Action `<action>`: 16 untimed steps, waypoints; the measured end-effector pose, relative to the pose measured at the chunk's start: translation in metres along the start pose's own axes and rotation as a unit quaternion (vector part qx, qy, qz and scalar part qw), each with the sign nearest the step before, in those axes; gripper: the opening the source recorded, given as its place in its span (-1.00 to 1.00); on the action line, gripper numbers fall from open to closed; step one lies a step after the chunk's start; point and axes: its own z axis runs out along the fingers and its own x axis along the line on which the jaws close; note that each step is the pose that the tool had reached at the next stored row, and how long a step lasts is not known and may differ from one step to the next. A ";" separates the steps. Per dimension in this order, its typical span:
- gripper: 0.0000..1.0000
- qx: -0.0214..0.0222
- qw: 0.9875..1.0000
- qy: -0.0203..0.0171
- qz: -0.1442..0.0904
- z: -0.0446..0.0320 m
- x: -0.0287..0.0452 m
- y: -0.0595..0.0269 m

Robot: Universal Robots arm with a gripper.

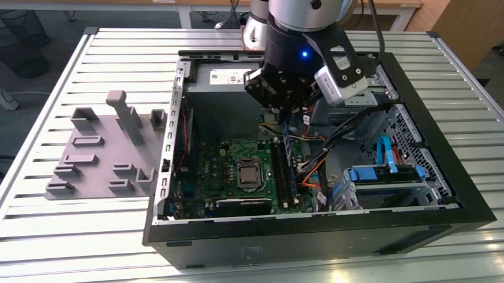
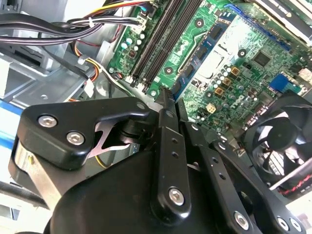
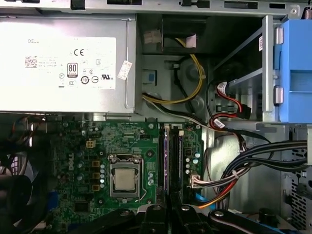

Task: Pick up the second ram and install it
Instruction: 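Insert the second ram into the second slot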

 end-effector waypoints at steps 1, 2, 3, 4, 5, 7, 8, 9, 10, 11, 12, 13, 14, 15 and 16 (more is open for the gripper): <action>-0.72 0.000 1.000 0.000 0.000 0.0018 0.0000 0.0000; -0.72 0.000 1.000 0.000 0.000 0.0036 0.0001 -0.0001; -0.72 0.000 1.000 0.000 0.001 0.0054 0.0001 -0.0001; -0.72 0.000 1.000 0.001 0.001 0.0071 0.0002 -0.0002; -0.72 0.000 1.000 0.001 0.001 0.0084 0.0001 -0.0002; -0.72 0.000 1.000 0.006 0.002 0.0103 0.0000 -0.0003; -0.72 0.000 1.000 0.008 0.002 0.0112 -0.0001 -0.0003; -0.72 0.000 1.000 0.011 0.002 0.0123 -0.0013 -0.0003; -0.72 0.000 1.000 0.014 0.002 0.0135 -0.0035 -0.0003; -0.72 0.000 1.000 0.016 0.002 0.0149 -0.0062 -0.0003; -0.72 0.000 1.000 0.018 0.002 0.0163 -0.0088 -0.0003; -0.72 0.000 1.000 0.020 0.002 0.0179 -0.0112 -0.0003; -0.72 0.000 1.000 0.021 0.002 0.0197 -0.0125 -0.0003; -0.72 0.000 1.000 0.022 0.002 0.0215 -0.0127 -0.0004; -0.72 0.000 1.000 0.022 0.002 0.0233 -0.0126 -0.0004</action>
